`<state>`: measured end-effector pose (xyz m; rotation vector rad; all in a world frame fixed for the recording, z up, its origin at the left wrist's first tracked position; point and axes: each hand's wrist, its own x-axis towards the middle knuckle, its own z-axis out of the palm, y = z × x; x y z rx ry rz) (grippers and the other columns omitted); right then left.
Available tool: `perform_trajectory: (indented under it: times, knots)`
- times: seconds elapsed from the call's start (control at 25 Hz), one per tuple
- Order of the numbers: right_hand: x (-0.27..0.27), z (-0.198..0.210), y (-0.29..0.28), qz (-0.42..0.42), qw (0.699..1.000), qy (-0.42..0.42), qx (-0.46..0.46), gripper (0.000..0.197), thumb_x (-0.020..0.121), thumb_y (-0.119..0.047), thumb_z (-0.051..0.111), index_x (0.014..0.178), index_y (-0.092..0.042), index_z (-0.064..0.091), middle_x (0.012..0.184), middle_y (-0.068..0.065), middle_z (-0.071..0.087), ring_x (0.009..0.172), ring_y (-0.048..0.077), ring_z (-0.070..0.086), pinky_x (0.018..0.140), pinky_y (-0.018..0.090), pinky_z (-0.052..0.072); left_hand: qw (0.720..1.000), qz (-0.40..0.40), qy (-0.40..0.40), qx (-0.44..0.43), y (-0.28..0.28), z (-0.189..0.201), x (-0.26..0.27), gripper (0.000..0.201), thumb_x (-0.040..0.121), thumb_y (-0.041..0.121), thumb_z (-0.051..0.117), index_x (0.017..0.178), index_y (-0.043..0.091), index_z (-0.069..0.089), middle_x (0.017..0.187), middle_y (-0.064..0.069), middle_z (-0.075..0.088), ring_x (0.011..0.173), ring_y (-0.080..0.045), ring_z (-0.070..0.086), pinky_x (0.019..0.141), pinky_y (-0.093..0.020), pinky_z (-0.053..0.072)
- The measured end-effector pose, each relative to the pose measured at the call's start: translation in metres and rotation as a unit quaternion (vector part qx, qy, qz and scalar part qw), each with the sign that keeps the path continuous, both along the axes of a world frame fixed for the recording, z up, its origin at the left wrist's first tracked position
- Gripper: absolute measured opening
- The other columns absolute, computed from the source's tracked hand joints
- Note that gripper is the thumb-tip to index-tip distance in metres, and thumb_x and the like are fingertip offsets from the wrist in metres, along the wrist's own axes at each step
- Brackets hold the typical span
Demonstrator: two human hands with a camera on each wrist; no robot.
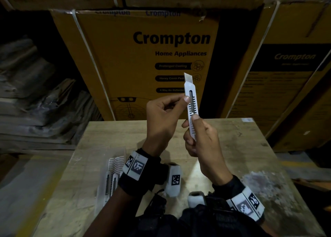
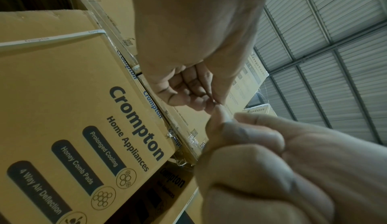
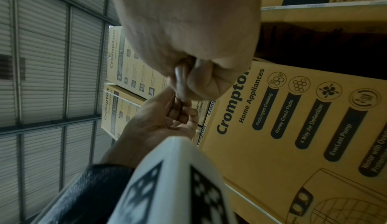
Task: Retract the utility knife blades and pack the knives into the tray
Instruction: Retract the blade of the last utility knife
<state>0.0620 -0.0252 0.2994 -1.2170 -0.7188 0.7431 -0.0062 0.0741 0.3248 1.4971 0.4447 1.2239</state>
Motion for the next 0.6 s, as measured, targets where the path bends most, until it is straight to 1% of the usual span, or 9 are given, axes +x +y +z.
perform_trajectory:
  times: [0.04, 0.12, 0.2, 0.32, 0.44, 0.56, 0.6]
  knots:
    - [0.0000, 0.0000, -0.0007, 0.010, 1.000, 0.001, -0.003, 0.040, 0.107, -0.040, 0.041, 0.093, -0.010, 0.063, 0.054, 0.000, 0.042, 0.042, 0.010, 0.032, 0.042, 0.021, 0.027, 1.000, 0.004, -0.002, -0.001, 0.0003, 0.0002, -0.0008, 0.013, 0.092, 0.002, 0.071, 0.096, 0.012, 0.078, 0.085, 0.007, 0.079, 0.083, -0.009, 0.077, 0.072, -0.025, 0.062]
    - [0.0000, -0.0011, -0.0019, 0.019, 1.000, -0.007, -0.010, 0.042, 0.106, -0.042, 0.042, 0.100, -0.006, 0.063, 0.058, 0.005, 0.044, 0.045, 0.012, 0.035, 0.042, 0.021, 0.031, 1.000, 0.012, -0.008, -0.001, 0.0001, 0.0000, -0.0019, 0.011, 0.092, 0.002, 0.071, 0.099, 0.006, 0.078, 0.089, 0.001, 0.080, 0.084, -0.012, 0.077, 0.072, -0.026, 0.062]
    - [-0.0002, -0.0022, -0.0031, 0.012, 1.000, -0.015, -0.014, 0.041, 0.106, -0.042, 0.043, 0.102, -0.008, 0.065, 0.062, 0.007, 0.047, 0.047, 0.011, 0.039, 0.043, 0.021, 0.032, 1.000, 0.020, -0.013, -0.003, -0.0010, -0.0013, -0.0025, 0.011, 0.091, 0.002, 0.072, 0.100, 0.003, 0.078, 0.091, -0.002, 0.080, 0.085, -0.013, 0.077, 0.074, -0.027, 0.062]
    - [-0.0002, -0.0033, -0.0044, -0.006, 0.999, -0.029, -0.020, 0.038, 0.106, -0.042, 0.044, 0.097, -0.013, 0.067, 0.065, 0.002, 0.052, 0.050, 0.009, 0.042, 0.045, 0.021, 0.033, 1.000, 0.023, -0.020, -0.001, -0.0021, -0.0031, -0.0028, 0.012, 0.092, 0.002, 0.072, 0.101, 0.000, 0.078, 0.091, -0.004, 0.080, 0.086, -0.015, 0.076, 0.074, -0.029, 0.062]
    - [-0.0029, -0.0029, -0.0058, -0.020, 0.998, -0.048, -0.020, 0.039, 0.105, -0.042, 0.045, 0.093, -0.011, 0.066, 0.062, -0.001, 0.049, 0.050, 0.009, 0.039, 0.045, 0.022, 0.032, 0.999, 0.019, -0.030, 0.004, -0.0030, -0.0037, -0.0035, 0.012, 0.092, 0.001, 0.071, 0.101, -0.001, 0.078, 0.090, -0.004, 0.079, 0.084, -0.014, 0.076, 0.074, -0.033, 0.061]
    - [-0.0071, -0.0002, -0.0075, -0.040, 0.998, -0.045, 0.007, 0.039, 0.107, -0.036, 0.044, 0.084, -0.011, 0.062, 0.054, -0.004, 0.043, 0.043, 0.009, 0.034, 0.043, 0.021, 0.028, 0.999, 0.011, -0.037, -0.005, -0.0043, -0.0041, -0.0034, 0.011, 0.092, 0.000, 0.071, 0.101, 0.001, 0.078, 0.088, 0.001, 0.079, 0.083, -0.011, 0.075, 0.072, -0.028, 0.061]
    - [-0.0083, 0.0006, -0.0082, -0.048, 0.998, -0.046, 0.017, 0.039, 0.107, -0.035, 0.043, 0.082, -0.011, 0.061, 0.052, -0.005, 0.041, 0.042, 0.009, 0.033, 0.043, 0.020, 0.027, 0.999, 0.005, -0.036, -0.005, -0.0050, -0.0038, -0.0028, 0.011, 0.092, 0.000, 0.071, 0.101, 0.000, 0.077, 0.089, 0.001, 0.079, 0.083, -0.010, 0.075, 0.072, -0.027, 0.060]
